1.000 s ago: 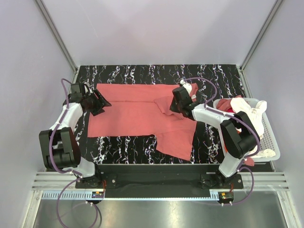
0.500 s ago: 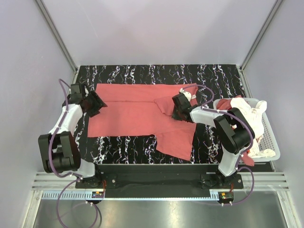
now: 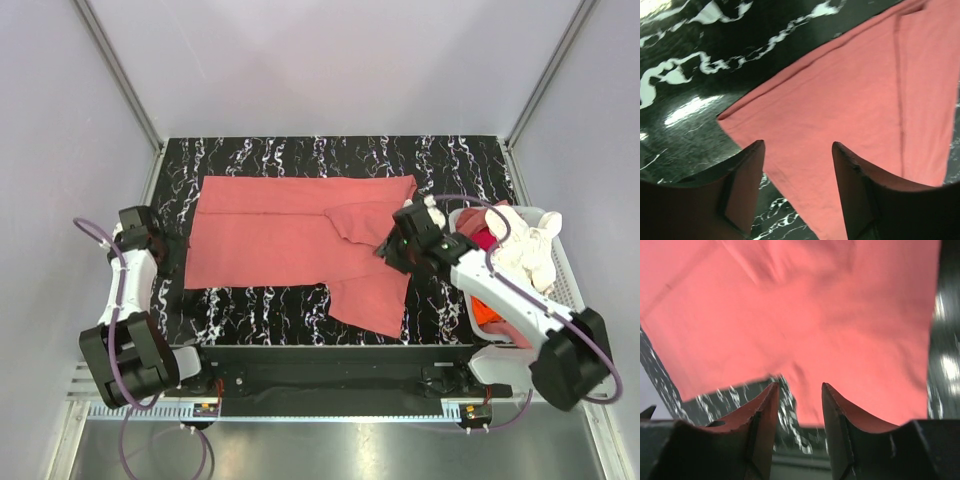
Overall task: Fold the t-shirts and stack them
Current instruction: Fold the tshirt
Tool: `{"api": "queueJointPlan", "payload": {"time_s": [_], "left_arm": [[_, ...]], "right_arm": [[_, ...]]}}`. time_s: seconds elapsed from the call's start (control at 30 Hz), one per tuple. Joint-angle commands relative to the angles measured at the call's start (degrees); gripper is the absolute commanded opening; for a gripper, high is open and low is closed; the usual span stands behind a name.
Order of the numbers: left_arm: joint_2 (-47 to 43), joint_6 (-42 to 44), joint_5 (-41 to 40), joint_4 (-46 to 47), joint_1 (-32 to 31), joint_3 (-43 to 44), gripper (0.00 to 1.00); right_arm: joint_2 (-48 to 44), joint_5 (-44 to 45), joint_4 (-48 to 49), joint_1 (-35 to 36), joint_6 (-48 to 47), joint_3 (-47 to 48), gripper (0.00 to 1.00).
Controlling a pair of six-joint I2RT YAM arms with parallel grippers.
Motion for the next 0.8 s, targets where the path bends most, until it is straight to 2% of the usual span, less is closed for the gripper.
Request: {"api": "queueJointPlan", "payload": {"time_s": [0.0,0.1,0.3,0.43,0.77], "left_arm": [[0.69,-1.9,1.84,2.06,0.56,-2.3,0.63],[3.24,-1.81,4.75,2.77,0.56,-3.36,0.63],[1.84,-1.72,2.21,4.97,0.56,-7.05,0.59],[2.36,-1.54,0.45,5.84,0.64,-8.28,0.59],[5.09,-2.86,0.28,8.57,0.56,-10.65,0.58]], "right_arm": [[-3.29,-2.34,-12.09,3.56,13.48,-6.5,0.47],[-4.87,-1.81,-16.05,5.24,18.67,-9.67,0.44],[-6.19,-3.04,-20.36,6.64,24.21,-13.45,0.34],[-8.04,-1.81,-23.08,7.52,30.18,-17.05,0.38],[-4.97,-2.33,-20.29,8.75,31.6,-19.25,0.4]]}}
